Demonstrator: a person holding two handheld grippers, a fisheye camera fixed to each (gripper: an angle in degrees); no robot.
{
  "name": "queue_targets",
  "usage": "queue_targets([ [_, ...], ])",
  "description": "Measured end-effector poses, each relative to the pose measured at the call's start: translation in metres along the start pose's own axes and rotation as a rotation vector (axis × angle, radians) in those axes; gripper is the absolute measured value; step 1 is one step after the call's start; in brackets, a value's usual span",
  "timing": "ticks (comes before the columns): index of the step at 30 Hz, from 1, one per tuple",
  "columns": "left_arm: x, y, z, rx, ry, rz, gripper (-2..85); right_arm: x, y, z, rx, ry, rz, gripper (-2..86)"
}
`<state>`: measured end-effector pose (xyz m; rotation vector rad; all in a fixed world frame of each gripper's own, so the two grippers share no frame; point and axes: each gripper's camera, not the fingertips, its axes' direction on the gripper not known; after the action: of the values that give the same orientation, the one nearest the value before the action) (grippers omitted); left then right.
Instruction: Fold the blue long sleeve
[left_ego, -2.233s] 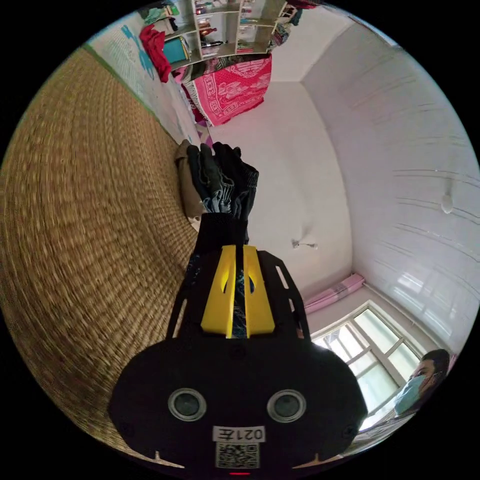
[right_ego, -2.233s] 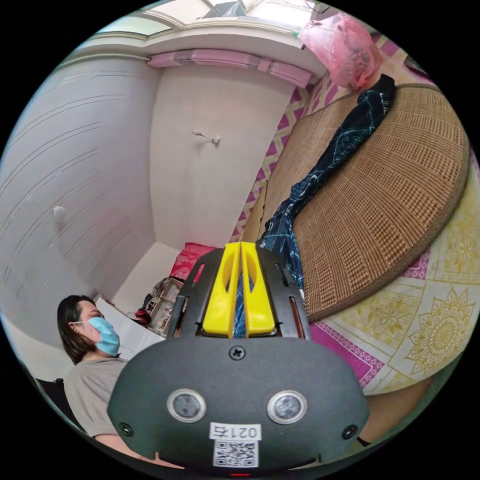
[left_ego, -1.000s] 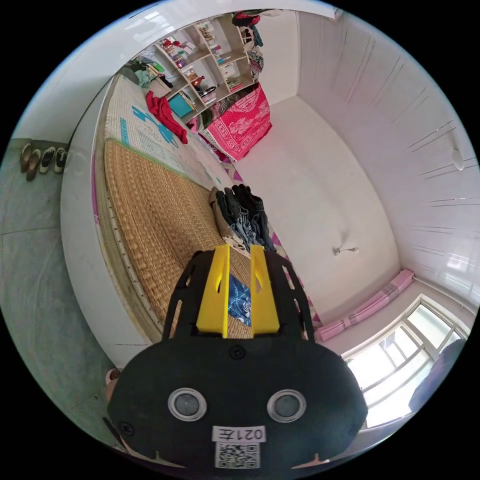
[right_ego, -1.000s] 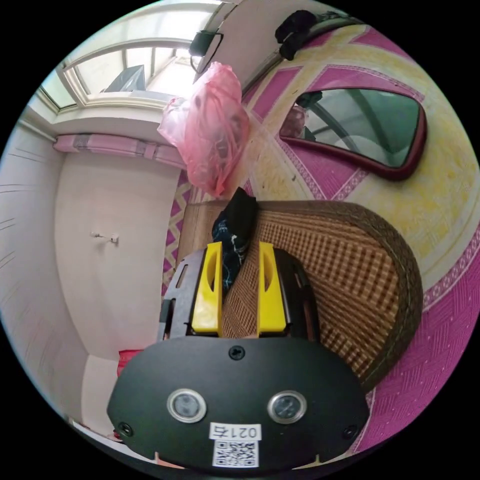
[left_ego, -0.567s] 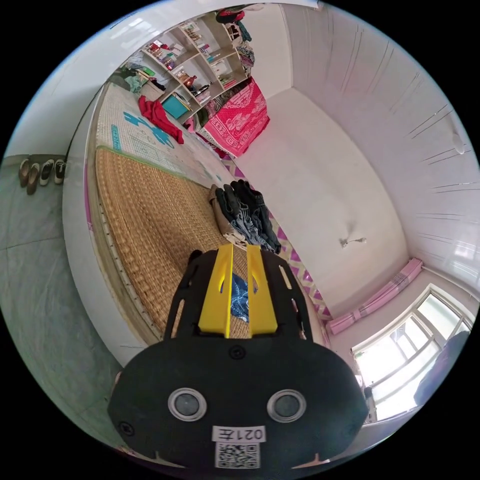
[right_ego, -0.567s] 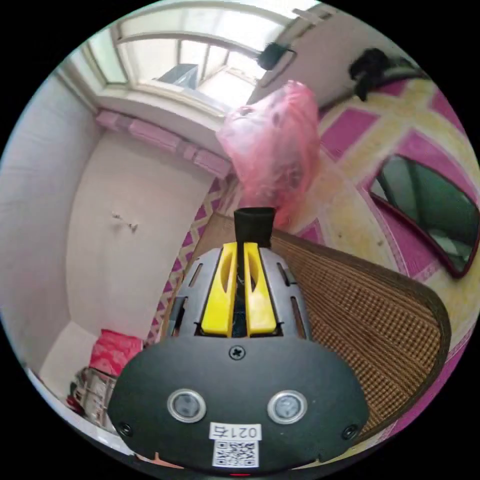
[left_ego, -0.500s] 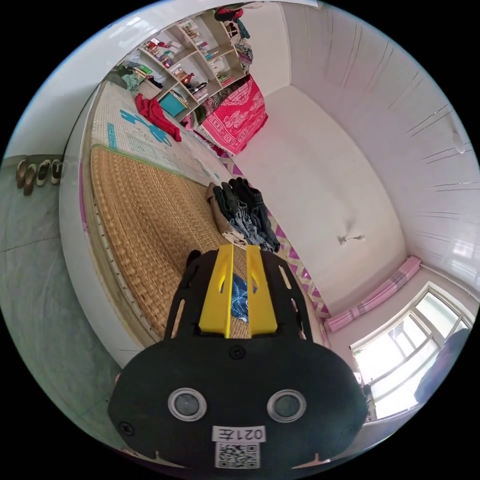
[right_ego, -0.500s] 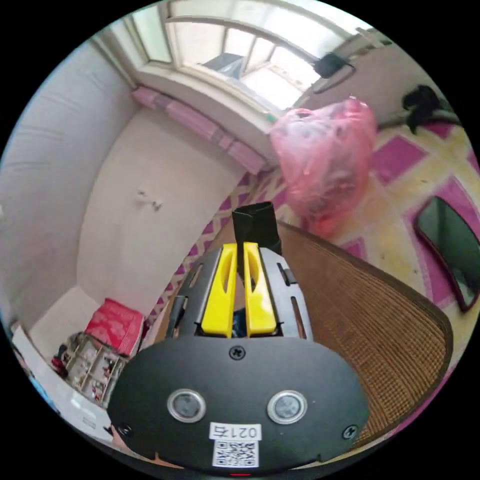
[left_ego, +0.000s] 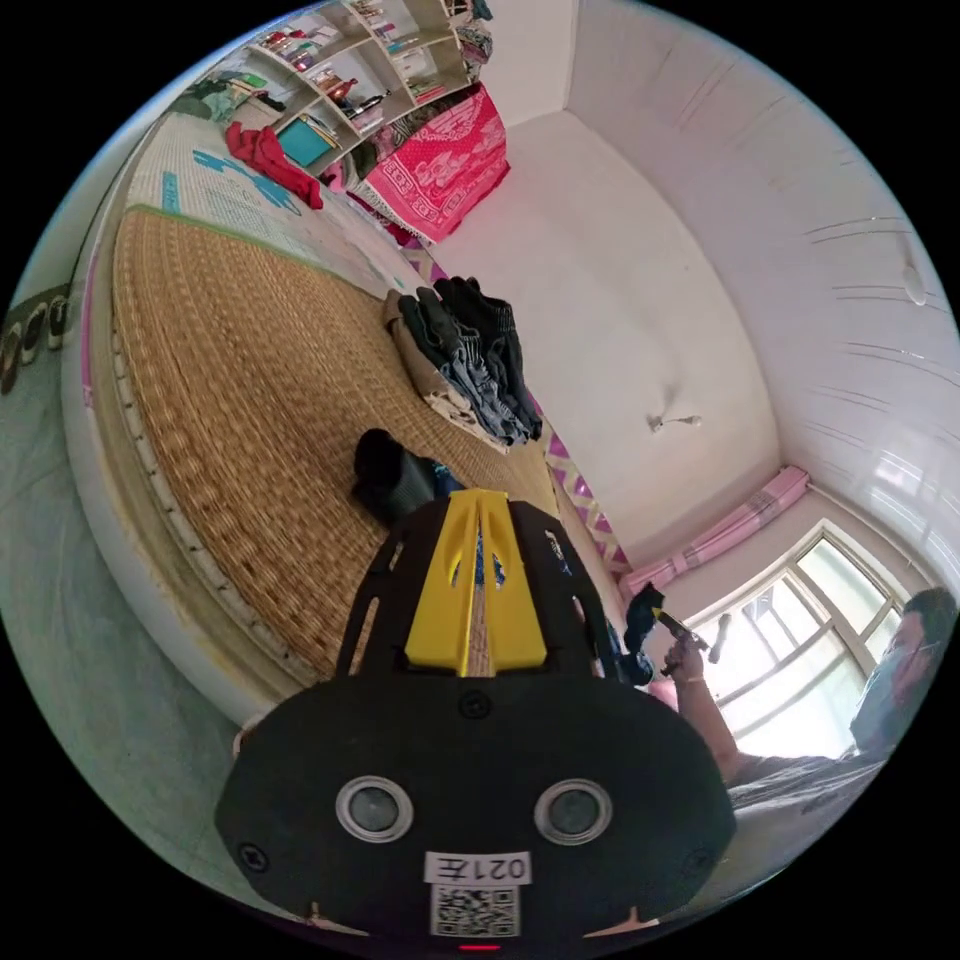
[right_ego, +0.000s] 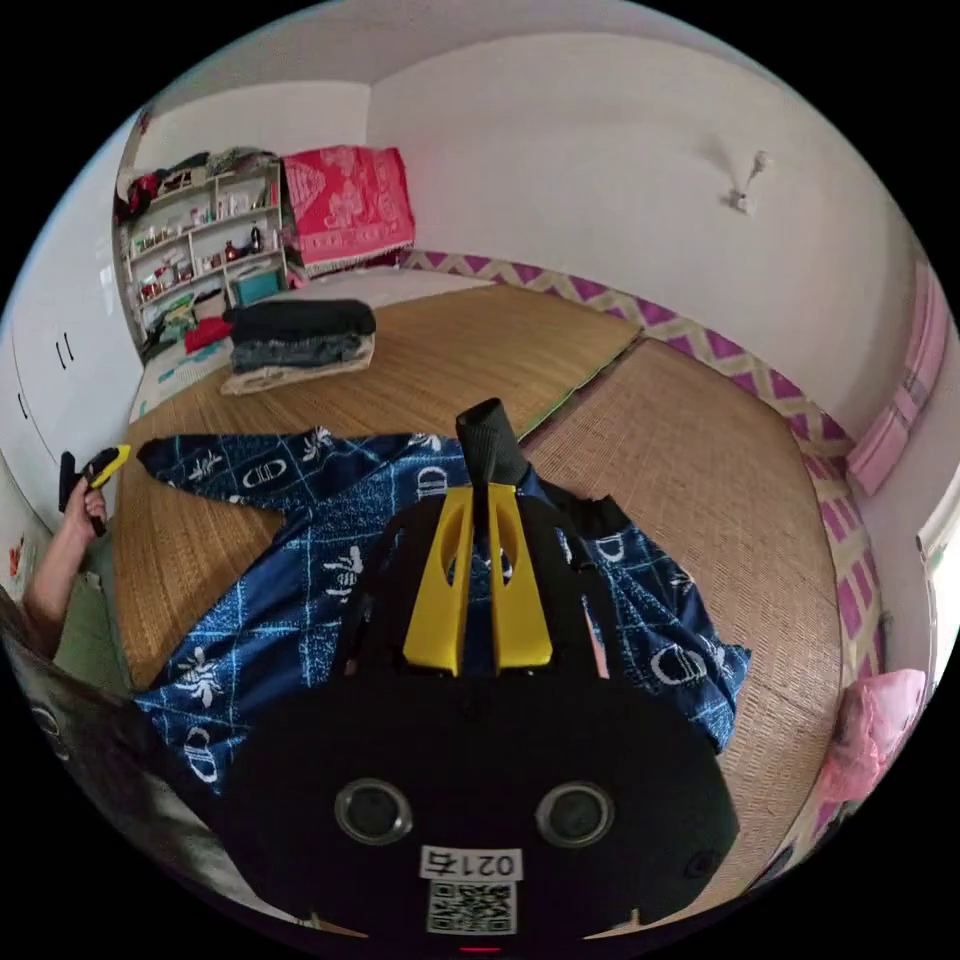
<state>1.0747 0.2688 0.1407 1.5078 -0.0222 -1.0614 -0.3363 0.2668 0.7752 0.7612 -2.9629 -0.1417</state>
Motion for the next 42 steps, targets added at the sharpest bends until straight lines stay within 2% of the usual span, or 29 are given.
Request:
queue_targets([
  [4,0.024,0.002,0.012,-0.045,-0.063,0.091,-0.9,-0.070,-0.025,0.102,-0.172,0.090,-0.093,0.9],
  [6,0.042,0.002,0.021,-0.084,-0.077,0.156,-0.9,-0.080,-0.032,0.118,-0.199,0.102,-0.082,0.9],
  [12,0.083,-0.002,0.045,-0.151,-0.110,0.274,-0.9,-0.082,-0.065,0.089,-0.117,0.088,-0.052,1.6],
  [17,0.089,-0.003,0.058,-0.121,-0.150,0.228,-0.9,-0.112,-0.072,0.106,-0.175,0.101,-0.151,3.5],
  [19,0.089,-0.004,0.058,-0.124,-0.148,0.206,-0.9,-0.109,-0.080,0.084,-0.098,0.025,-0.124,6.7],
  [22,0.090,-0.007,0.051,-0.129,-0.149,0.203,-0.9,-0.109,-0.094,0.070,-0.127,-0.114,-0.154,9.1],
  [27,0.086,-0.008,0.032,-0.117,-0.165,0.185,-0.8,-0.066,-0.106,0.063,-0.035,0.040,0.005,2.4],
  [31,0.083,-0.006,0.020,-0.109,-0.148,0.168,-0.8,-0.058,-0.109,0.083,-0.149,-0.214,-0.025,7.5],
  [35,0.078,-0.007,0.005,-0.094,-0.168,0.164,-0.8,-0.074,-0.101,0.087,-0.195,-0.044,-0.103,8.9],
  [37,0.074,-0.008,0.003,-0.094,-0.162,0.155,-0.8,-0.083,-0.094,0.095,-0.219,0.051,-0.142,4.8],
  [42,0.069,-0.009,-0.005,-0.088,-0.155,0.141,-0.9,-0.079,-0.103,0.045,-0.002,0.100,-0.100,1.3],
])
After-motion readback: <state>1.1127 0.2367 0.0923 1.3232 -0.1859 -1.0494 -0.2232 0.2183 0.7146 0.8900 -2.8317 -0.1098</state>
